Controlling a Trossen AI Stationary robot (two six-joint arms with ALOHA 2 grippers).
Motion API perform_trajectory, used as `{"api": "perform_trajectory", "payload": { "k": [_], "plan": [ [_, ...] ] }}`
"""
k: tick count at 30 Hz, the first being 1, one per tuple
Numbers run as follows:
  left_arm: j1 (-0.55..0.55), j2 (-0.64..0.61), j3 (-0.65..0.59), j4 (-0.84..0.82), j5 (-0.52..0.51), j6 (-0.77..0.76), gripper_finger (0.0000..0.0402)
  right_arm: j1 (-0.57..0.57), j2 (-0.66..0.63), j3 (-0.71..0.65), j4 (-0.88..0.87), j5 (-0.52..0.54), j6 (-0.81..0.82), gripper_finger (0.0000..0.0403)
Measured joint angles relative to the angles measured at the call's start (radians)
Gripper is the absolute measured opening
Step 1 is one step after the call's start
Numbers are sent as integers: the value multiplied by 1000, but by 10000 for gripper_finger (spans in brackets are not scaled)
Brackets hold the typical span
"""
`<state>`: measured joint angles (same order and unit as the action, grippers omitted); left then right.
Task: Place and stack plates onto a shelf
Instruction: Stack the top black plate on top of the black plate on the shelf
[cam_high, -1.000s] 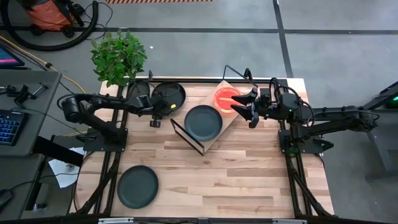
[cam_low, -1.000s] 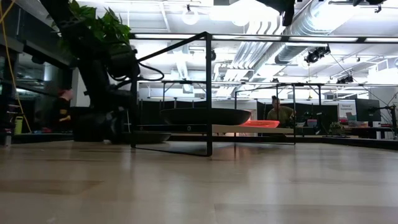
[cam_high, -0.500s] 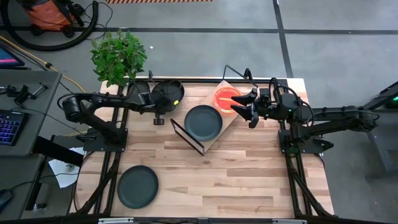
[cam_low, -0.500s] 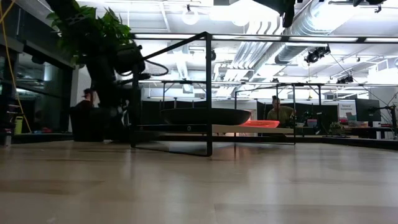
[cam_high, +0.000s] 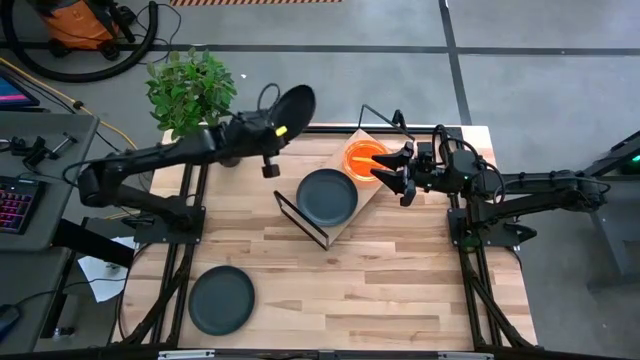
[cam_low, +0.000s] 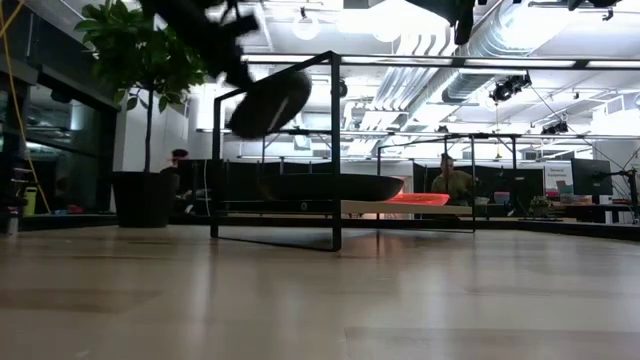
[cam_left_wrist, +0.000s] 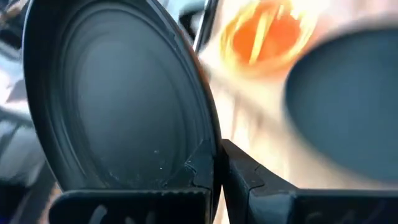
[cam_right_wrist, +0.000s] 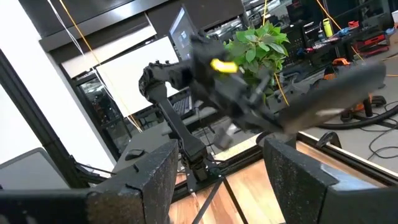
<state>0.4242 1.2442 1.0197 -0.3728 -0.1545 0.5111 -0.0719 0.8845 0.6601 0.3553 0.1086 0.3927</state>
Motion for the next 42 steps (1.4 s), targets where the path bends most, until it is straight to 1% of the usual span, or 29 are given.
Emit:
{"api": "perform_trajectory", "payload": {
  "k": [3, 5, 10, 11, 14, 16, 19, 22, 26, 30, 33, 37, 40, 42],
  "plan": [
    [-49, 2, 122, -62, 62, -89, 2, 0, 0, 0, 1, 0, 16, 222],
    [-99, 21, 216, -118, 64, -138, 1, 0, 0, 0, 7, 2, 61, 222],
    [-247, 113, 438, -217, 55, -193, 1, 0, 0, 0, 17, 71, 225, 222],
    [-271, 133, 473, -248, 31, -186, 1, 0, 0, 0, 27, 81, 278, 222],
    [-325, 190, 534, -340, -103, -127, 1, 0, 0, 0, 55, 119, 445, 222],
    [-346, 223, 541, -382, -181, -81, 1, 0, 0, 0, 64, 130, 549, 222],
    [-373, 266, 541, -450, -237, -5, 1, 0, 3, 0, 63, 160, 694, 222],
    [-406, 315, 541, -485, -276, 57, 1, -3, 21, 0, 41, 190, 805, 222],
    [-448, 357, 543, -469, -278, 108, 1, -32, 59, 1, -59, 188, 905, 222],
    [-478, 396, 542, -476, -274, 128, 1, -68, 91, 1, -142, 169, 968, 222],
    [-494, 404, 542, -478, -276, 129, 1, -85, 106, 1, -150, 162, 973, 222],
    [-500, 414, 542, -482, -278, 127, 1, -106, 128, 1, -155, 115, 979, 220],
    [-500, 413, 542, -471, -277, 130, 1, -107, 148, 1, -156, 98, 995, 206],
    [-500, 413, 542, -476, -274, 130, 1, -107, 160, 1, -158, 97, 996, 186]
  ]
}}
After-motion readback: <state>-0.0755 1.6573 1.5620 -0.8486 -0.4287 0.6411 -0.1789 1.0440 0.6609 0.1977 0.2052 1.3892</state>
